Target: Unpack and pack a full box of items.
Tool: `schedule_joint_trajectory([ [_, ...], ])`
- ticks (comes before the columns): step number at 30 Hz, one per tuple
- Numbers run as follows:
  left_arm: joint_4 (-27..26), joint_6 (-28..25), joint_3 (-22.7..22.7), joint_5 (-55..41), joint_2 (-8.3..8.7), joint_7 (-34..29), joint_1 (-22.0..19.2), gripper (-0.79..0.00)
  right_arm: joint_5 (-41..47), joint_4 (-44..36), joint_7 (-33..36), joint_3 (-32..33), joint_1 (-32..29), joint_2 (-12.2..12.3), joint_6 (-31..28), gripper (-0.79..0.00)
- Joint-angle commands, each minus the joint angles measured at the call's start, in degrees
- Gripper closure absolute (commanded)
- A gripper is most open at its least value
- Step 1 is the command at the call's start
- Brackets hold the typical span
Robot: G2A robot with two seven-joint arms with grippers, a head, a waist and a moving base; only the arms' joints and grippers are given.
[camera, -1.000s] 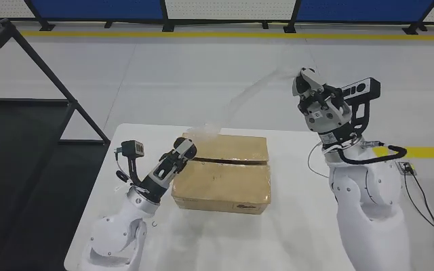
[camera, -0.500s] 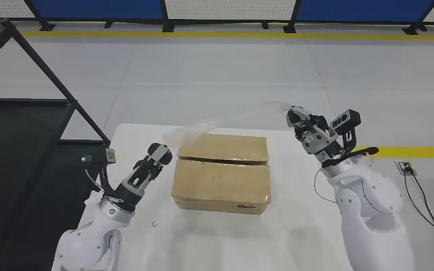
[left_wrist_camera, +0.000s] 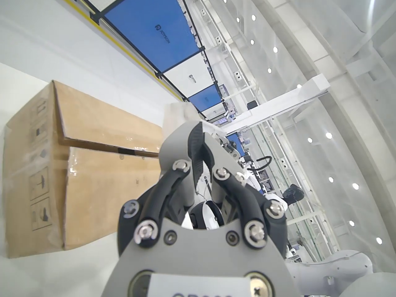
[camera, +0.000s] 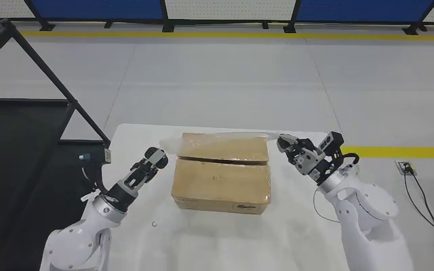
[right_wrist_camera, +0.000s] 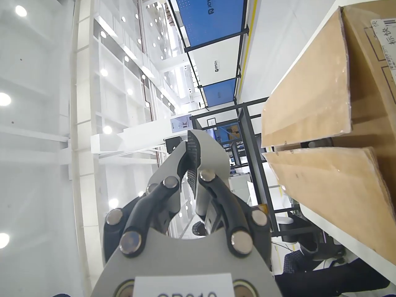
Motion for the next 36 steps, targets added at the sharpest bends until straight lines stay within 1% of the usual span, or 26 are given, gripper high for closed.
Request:
schedule_joint_trajectory([
  [1, 0.00, -0.01, 0.00, -0.01, 0.00, 0.00, 0.00, 0.000, 0.00, 0.00, 0.00, 0.00, 0.00, 0.00, 0.00, 0.000],
  [7, -0.01, 0.01, 0.04, 0.16, 0.01, 0.21, 0.09, 0.000, 0.00, 0.00, 0.00, 0.00, 0.00, 0.00, 0.00, 0.000],
  [10, -0.26, 0.29, 1.11, 1.88, 0.15, 1.42, 0.63, 0.000, 0.00, -0.01, -0.60, -0.38, -0.77, 0.02, 0.63, 0.000],
  [16, 0.69, -0.35, 0.05, 0.87, 0.77, -0.10, 1.68, 0.000, -0.29, -0.06, -5.91, -0.81, -1.56, 0.31, 10.55, 0.000],
  [18, 1.41, -0.34, -0.44, 0.46, 1.02, -1.08, 1.75, 0.000, -0.15, -0.33, -7.77, -0.99, -1.96, 0.33, 12.77, 0.000],
  [25, 4.31, 0.92, -1.67, -0.18, 1.95, -4.47, 0.12, 0.000, 1.64, -1.44, -12.99, -1.43, -3.07, 0.39, 21.31, 0.000],
  [33, 7.33, 3.83, -0.65, -1.96, 2.73, -7.03, -2.80, 0.000, 4.44, -1.75, -17.21, -1.41, -2.50, 0.38, 26.86, 0.000],
  [36, 8.61, 3.93, -0.10, 0.08, 3.12, -7.59, -3.97, 0.000, 5.10, -2.03, -18.28, -1.56, -2.24, 0.38, 27.76, 0.000],
])
